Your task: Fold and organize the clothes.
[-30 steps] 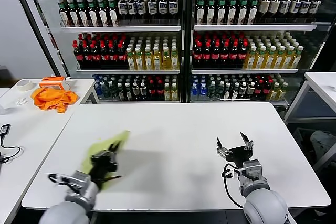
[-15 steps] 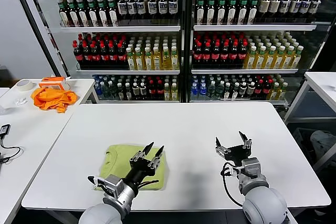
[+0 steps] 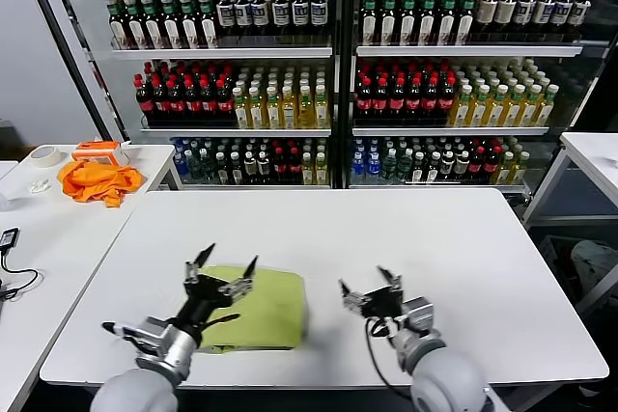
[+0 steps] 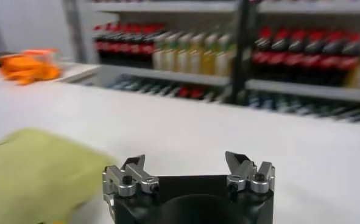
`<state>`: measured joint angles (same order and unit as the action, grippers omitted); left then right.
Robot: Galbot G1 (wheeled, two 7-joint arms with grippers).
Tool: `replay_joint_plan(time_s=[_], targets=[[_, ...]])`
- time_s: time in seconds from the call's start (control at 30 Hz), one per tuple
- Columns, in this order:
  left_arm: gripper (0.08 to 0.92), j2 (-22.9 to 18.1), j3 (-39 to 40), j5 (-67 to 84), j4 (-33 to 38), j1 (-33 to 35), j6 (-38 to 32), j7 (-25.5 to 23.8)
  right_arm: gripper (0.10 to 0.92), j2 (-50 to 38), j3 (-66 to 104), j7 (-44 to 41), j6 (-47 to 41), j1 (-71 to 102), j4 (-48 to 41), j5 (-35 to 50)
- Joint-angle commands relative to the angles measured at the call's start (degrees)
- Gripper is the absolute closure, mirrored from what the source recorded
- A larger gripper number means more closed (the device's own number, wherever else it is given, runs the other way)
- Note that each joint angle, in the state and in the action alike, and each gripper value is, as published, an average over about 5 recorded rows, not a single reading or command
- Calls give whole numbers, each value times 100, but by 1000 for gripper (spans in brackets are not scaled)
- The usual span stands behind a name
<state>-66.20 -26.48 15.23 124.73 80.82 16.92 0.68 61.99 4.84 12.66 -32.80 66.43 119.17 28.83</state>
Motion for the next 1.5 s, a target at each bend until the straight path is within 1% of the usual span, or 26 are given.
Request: replay_joint_plan(time_s=[0.03,0.2,0.3,0.5,0.8,0.9,1.13,1.37,1.5], targets=[[179,130,-828,-133,-59,297,-190,-12,203,44,-1257,-366,-52,-501,-632,543],[177,6,-702,-203,-63,284,-80,2,203,214,-1261,-346,-41,-651,-1023,526],[177,-55,-655,-213,-69,287,-44,12,203,282,-1271,-407,-36,-709,-1091,564],[177,-45,-667,-183,-98,304,3,22,203,347,-1345,-497,-37,-887,-1200,655],[177,-46,-635,-157,-107,298,60,39,210,407,-1400,-391,-42,-1000,-1320,741],[177,-46,-629,-156,-128,283,63,38,268,431,-1396,-405,-40,-1016,-1352,803],[177,-88,-589,-88,-2,293,153,32,474,482,-1423,-387,-41,-1074,-1416,870],[177,-95,-613,-99,-51,302,155,34,673,503,-1421,-318,-34,-1083,-1442,935],[177,-106,-609,-105,-65,294,143,33,786,559,-1280,-126,185,-981,-1351,805]])
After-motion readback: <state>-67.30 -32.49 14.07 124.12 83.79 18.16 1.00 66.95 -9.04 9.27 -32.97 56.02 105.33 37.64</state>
